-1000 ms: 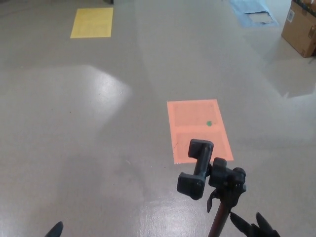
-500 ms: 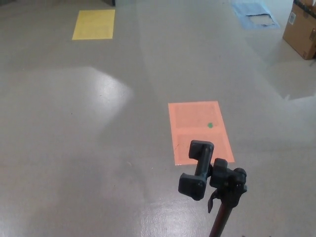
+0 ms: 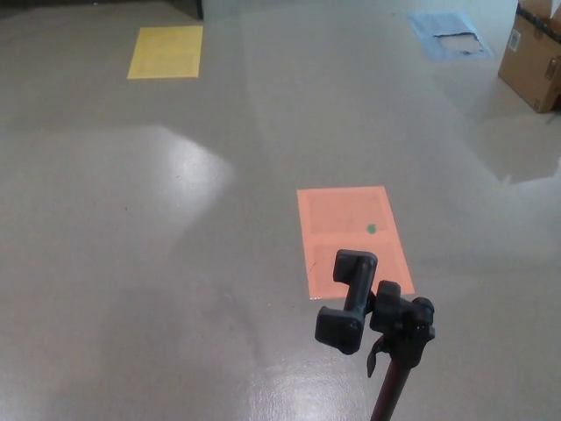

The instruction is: A phone stand is kept on the floor and the robot uses both its hands to grab it and uses its left hand to extend the phone stand by pulling it upwards

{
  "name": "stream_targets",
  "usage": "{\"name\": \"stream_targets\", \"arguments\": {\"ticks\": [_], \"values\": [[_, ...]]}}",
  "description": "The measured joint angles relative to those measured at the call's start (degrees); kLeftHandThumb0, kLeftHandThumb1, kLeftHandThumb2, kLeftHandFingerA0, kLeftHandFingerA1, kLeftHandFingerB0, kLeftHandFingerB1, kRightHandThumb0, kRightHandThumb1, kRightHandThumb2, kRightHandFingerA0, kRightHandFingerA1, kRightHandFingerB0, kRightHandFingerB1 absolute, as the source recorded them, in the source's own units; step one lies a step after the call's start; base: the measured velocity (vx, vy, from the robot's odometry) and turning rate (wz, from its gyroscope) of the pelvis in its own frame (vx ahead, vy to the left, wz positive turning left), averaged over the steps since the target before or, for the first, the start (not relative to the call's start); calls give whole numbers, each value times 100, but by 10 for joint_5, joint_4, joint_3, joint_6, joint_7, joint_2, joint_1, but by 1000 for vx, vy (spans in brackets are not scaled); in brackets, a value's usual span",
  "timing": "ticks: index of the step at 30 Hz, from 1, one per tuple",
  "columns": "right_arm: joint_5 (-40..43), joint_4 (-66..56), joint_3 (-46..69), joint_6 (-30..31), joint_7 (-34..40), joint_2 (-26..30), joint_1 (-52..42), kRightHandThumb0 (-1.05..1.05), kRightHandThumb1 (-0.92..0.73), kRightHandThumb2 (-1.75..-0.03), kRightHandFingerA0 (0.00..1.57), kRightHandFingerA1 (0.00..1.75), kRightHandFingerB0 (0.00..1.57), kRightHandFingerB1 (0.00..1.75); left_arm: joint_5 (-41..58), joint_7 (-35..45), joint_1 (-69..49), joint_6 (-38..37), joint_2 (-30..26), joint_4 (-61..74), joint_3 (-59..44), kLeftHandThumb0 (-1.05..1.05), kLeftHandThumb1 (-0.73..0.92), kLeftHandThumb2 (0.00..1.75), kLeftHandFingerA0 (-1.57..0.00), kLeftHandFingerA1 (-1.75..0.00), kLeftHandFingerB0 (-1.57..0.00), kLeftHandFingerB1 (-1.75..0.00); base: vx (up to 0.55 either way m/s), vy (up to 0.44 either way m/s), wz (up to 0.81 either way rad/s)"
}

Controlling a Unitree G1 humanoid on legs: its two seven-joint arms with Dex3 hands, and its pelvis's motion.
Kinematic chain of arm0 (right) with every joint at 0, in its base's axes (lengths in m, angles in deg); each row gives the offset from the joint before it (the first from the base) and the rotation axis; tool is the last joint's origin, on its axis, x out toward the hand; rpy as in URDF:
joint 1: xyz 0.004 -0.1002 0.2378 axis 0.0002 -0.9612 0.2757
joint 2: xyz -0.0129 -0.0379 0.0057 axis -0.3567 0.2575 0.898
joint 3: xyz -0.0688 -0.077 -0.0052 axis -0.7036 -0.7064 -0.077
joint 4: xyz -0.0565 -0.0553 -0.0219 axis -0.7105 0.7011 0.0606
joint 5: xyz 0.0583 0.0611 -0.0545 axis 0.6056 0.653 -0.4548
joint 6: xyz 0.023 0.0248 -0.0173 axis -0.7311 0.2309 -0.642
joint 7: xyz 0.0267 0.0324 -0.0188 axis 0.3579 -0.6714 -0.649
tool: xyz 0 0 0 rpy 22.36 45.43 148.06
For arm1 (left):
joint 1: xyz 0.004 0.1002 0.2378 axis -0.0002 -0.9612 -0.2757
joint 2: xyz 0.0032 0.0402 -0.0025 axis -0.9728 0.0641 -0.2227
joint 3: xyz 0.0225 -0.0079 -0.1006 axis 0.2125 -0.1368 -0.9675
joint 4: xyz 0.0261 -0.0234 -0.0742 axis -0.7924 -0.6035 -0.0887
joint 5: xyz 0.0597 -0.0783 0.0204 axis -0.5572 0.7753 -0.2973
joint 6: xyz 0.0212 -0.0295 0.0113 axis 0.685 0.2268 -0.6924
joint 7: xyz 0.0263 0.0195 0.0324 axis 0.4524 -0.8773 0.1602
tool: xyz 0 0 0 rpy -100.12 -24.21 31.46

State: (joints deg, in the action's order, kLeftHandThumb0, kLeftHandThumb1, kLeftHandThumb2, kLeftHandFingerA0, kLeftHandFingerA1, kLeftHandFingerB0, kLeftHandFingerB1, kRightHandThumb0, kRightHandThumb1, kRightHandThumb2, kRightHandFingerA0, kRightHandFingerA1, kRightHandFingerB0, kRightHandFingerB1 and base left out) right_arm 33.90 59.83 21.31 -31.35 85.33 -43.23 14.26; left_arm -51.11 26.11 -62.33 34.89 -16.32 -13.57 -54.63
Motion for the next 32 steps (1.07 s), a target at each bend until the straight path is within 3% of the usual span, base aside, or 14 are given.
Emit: {"name": "stream_targets", "arguments": {"ticks": [2,3,4,5,7,12,14,16,17,21,22,26,27,32], "values": [[0,25,0,-12,2,0,-4,-72,-81,-99,0,10,0,0,6,3,-2,-9,0,-8,0,-80,67,106,-4,-42,-3,-39,0,0,0],[2,42,0,-21,2,0,-4,-80,-89,-115,0,17,0,10,9,6,-2,-17,0,-16,0,-80,87,67,-12,-30,-11,-27,0,0,0],[3,52,1,-27,2,0,-4,-82,-89,-113,0,19,0,8,12,8,-2,-22,0,-21,0,-86,88,67,-15,-30,-12,-29,0,0,0],[4,68,1,-35,3,0,-5,-80,-87,-112,0,23,0,9,17,11,-2,-28,-1,-30,0,-39,41,104,0,-49,0,-49,0,0,0],[2,98,4,-50,8,0,-5,-76,-82,-108,5,43,0,12,23,18,-2,-38,-5,-45,0,-89,88,67,-18,-33,-16,-32,0,0,0],[-17,152,18,-86,31,0,4,-85,-92,-118,1,27,0,7,32,35,1,-63,-16,-72,2,-90,88,67,-20,-33,-16,-32,0,0,0],[-26,161,25,-99,41,0,8,-83,-88,-113,1,25,0,8,36,43,4,-74,-23,-80,3,-87,68,107,-14,-45,-3,-40,0,0,0],[-34,166,31,-113,50,0,13,-81,-87,-112,1,27,0,8,46,53,11,-87,-28,-89,4,-93,80,70,-18,-33,-14,-31,0,0,0],[-38,170,33,-121,54,0,17,-82,-89,-114,0,24,0,8,52,59,16,-93,-29,-91,4,-39,38,103,0,-49,0,-48,0,0,0],[-58,172,42,-142,72,0,25,-81,-89,-114,1,29,0,8,71,79,36,-111,-33,-95,5,-39,39,103,0,-50,0,-49,0,0,0],[-61,172,43,-145,75,0,26,-83,-90,-116,2,44,0,8,73,82,38,-113,-34,-95,5,-89,87,67,-17,-32,-16,-29,0,0,0],[-72,174,45,-153,85,-1,35,-70,-83,-95,5,56,0,0,82,94,55,-120,-35,-100,5,-90,87,67,-18,-32,-16,-29,0,0,0],[-77,175,45,-156,89,-1,39,-81,-88,-114,1,42,0,9,86,97,61,-121,-35,-100,5,-39,41,104,0,-50,0,-48,0,0,0],[-85,159,46,-157,92,-1,41,-80,-89,-117,0,26,0,11,102,110,65,-122,-34,-98,5,-39,41,104,0,-50,0,-48,0,0,0]]}}
